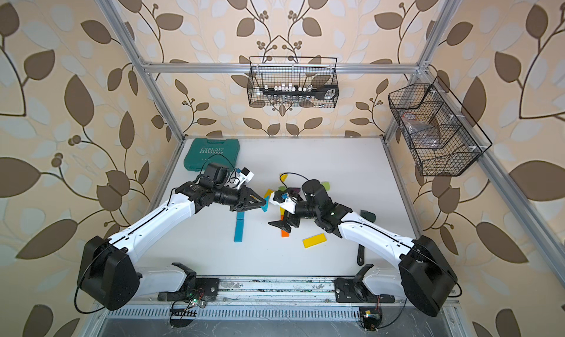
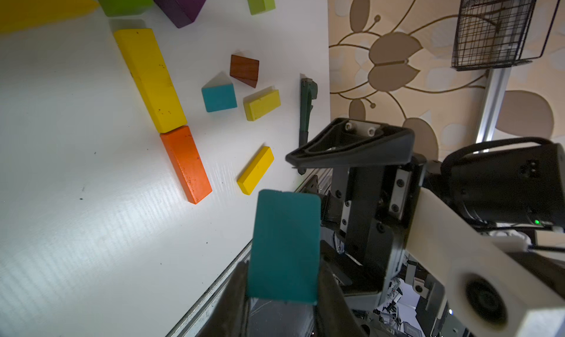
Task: Assemble a small pinwheel with building blocks
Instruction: Pick up the building block from the center of the board.
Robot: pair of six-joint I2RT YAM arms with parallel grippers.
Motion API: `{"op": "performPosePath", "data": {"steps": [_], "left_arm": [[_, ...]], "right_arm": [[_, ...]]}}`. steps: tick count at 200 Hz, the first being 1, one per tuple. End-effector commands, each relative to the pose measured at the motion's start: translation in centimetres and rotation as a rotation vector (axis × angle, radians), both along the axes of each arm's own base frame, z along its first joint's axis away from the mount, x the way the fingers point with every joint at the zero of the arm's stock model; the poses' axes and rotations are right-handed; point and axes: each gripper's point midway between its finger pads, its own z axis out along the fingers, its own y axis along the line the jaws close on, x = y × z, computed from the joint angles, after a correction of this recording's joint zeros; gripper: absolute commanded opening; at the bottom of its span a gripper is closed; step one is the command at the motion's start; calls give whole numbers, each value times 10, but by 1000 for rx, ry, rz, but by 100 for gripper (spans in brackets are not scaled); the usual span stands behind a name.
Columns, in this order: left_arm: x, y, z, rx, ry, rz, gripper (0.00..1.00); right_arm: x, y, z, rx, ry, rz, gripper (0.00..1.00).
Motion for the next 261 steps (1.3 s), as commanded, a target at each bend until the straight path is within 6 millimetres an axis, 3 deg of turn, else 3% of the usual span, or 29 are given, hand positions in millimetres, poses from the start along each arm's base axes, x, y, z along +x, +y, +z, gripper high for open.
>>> {"op": "performPosePath", "data": {"steps": [1, 57, 96, 147, 214, 261], "left_arm": [[-9, -5, 18, -62, -48, -73, 10], [-12, -2, 12, -44, -37, -75, 11], [-13, -1, 5, -26, -18, -73, 11], [-13, -1, -2, -15, 4, -74, 11], [-12, 0, -10, -2, 34, -72, 11], [-11, -1, -12, -1, 45, -73, 10]], "right_arm": [[9, 14, 18, -18, -136, 22, 99], [17, 23, 14, -56, -158, 0, 95], [16, 25, 13, -73, -158, 6, 77], [17, 26, 10, -105, -172, -12, 80], [18, 27, 4, -143, -186, -23, 55], [19, 27, 3, -162, -202, -34, 47]]}}
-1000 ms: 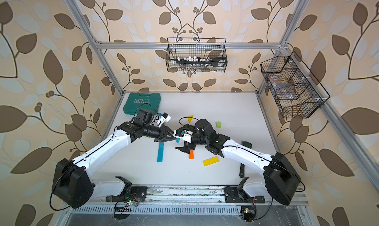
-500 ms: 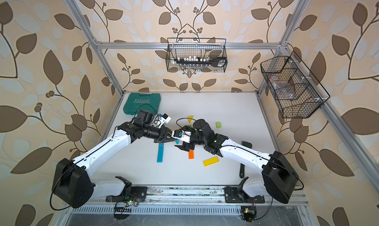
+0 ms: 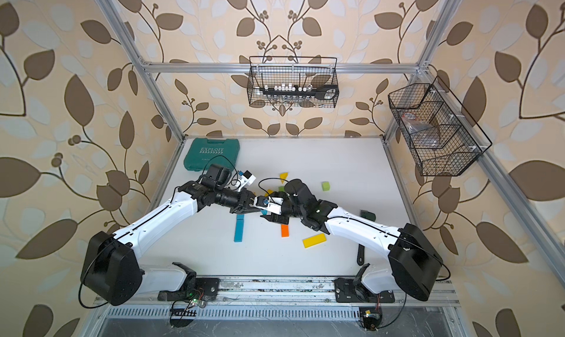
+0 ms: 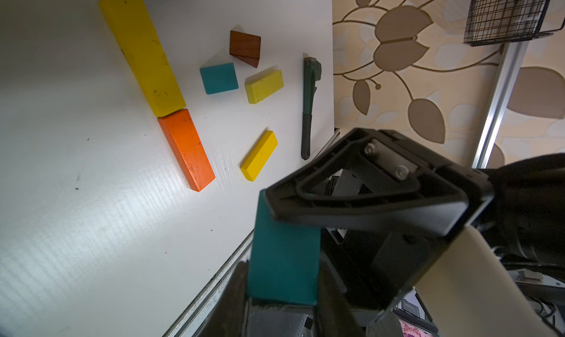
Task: Assemble a small pinwheel with building blocks
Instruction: Pick up the building block from the center of the board.
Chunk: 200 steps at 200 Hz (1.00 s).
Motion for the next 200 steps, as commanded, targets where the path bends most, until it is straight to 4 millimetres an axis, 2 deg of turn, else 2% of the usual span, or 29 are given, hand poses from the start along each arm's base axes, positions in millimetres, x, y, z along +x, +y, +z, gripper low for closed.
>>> {"op": "performPosePath", "data": {"steps": [1, 36, 54, 62, 72, 87, 119, 133, 151, 181, 200], "left_arm": [[-4, -1, 3, -21, 22, -18, 10], [-3, 0, -2, -8, 33, -10, 17], [-3, -1, -4, -8, 40, -10, 16], [-3, -1, -3, -12, 40, -12, 15], [-2, -1, -3, -14, 41, -9, 16], [-2, -2, -1, -17, 39, -11, 15], [-3, -2, 0, -21, 43, -15, 15], [-3, -2, -1, -19, 47, -16, 15], [-2, -2, -2, -18, 48, -16, 14], [-2, -3, -3, -15, 52, -16, 14], [-1, -3, -5, -12, 61, -16, 14]], "right_arm": [[7, 2, 9, -12, -39, -18, 47], [6, 1, 7, -35, -33, -15, 32], [5, 1, 2, -49, -20, -17, 30], [6, 0, 0, -54, -16, -26, 37], [12, -3, -1, -56, -23, -64, 58], [16, -6, -1, -61, -37, -91, 73], [16, -2, 4, -32, -49, -82, 81], [15, 0, 6, -21, -50, -74, 81], [14, 2, 5, -19, -42, -59, 75], [12, 4, 4, -17, -32, -47, 61], [11, 3, 5, -12, -37, -50, 60]]}}
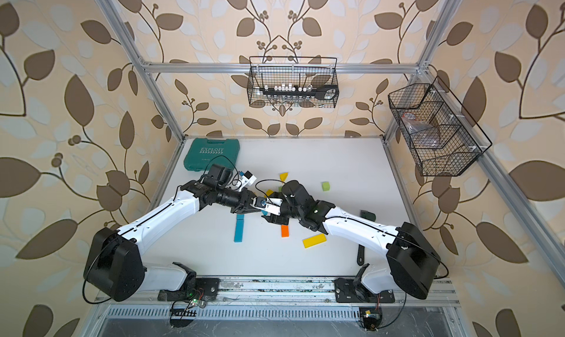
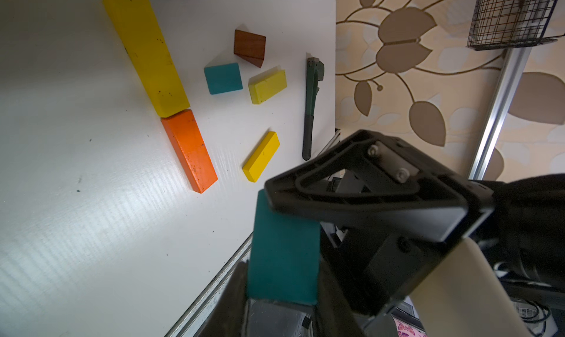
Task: Assemble a small pinwheel with building blocks
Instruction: Pick up the building block from the center of the board.
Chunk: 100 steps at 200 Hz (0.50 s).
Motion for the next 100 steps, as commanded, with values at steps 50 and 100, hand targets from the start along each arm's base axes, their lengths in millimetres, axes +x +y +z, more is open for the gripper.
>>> {"op": "performPosePath", "data": {"steps": [50, 100], "left_arm": [[-2, -1, -3, -3, 46, -9, 22], [5, -1, 5, -10, 32, 17, 52]], "right_arm": [[6, 4, 22, 44, -53, -9, 37], [2, -4, 0, -29, 18, -12, 25]]}}
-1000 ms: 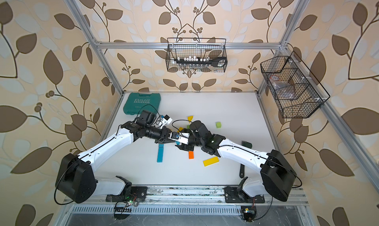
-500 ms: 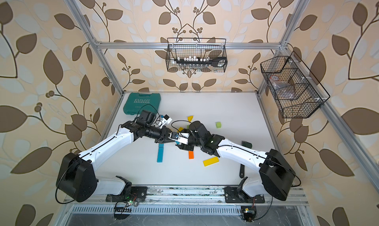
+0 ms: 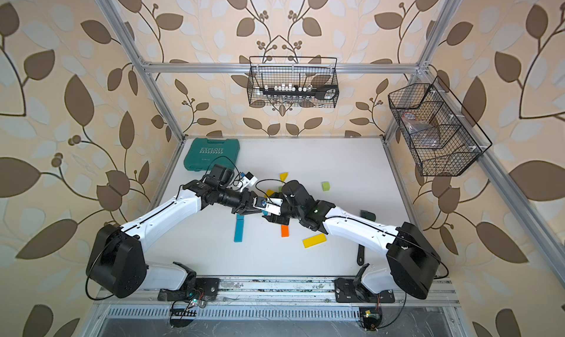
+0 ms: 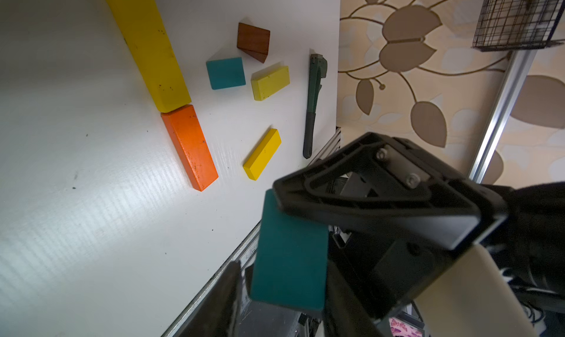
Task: Assemble a small pinwheel with building blocks
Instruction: Pick up the building block from the center of the board, then assemble the building block at the center of the board.
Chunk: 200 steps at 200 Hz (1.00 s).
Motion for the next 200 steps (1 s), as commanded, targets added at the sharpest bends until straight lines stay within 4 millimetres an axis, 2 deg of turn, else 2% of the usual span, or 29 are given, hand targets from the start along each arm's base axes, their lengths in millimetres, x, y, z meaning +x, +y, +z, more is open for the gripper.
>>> {"op": "performPosePath", "data": {"steps": [1, 26, 57, 90, 115, 125, 140, 165, 200], "left_arm": [[5, 0, 13, -20, -16, 12, 52], [8, 2, 23, -34, -46, 27, 54], [13, 15, 27, -36, -60, 75, 55], [21, 36, 33, -33, -79, 132, 55], [22, 47, 35, -16, -97, 150, 56], [23, 50, 33, -7, -95, 154, 56], [24, 52, 30, -2, -90, 153, 56], [24, 54, 25, 2, -80, 152, 56], [21, 56, 22, 7, -77, 148, 56]], "right_arm": [[3, -2, 3, -17, 12, -10, 25], [12, -16, 0, -10, 77, -75, 24], [31, -47, -1, -10, 125, -221, 24], [76, -124, -11, -61, 195, -533, 26], [115, -210, -12, -55, 253, -920, 28], [125, -241, -16, -31, 309, -1054, 28], [133, -269, -27, -16, 389, -1183, 28], [143, -299, -51, -67, 454, -1354, 27], [148, -319, -85, -119, 597, -1478, 24]]}}
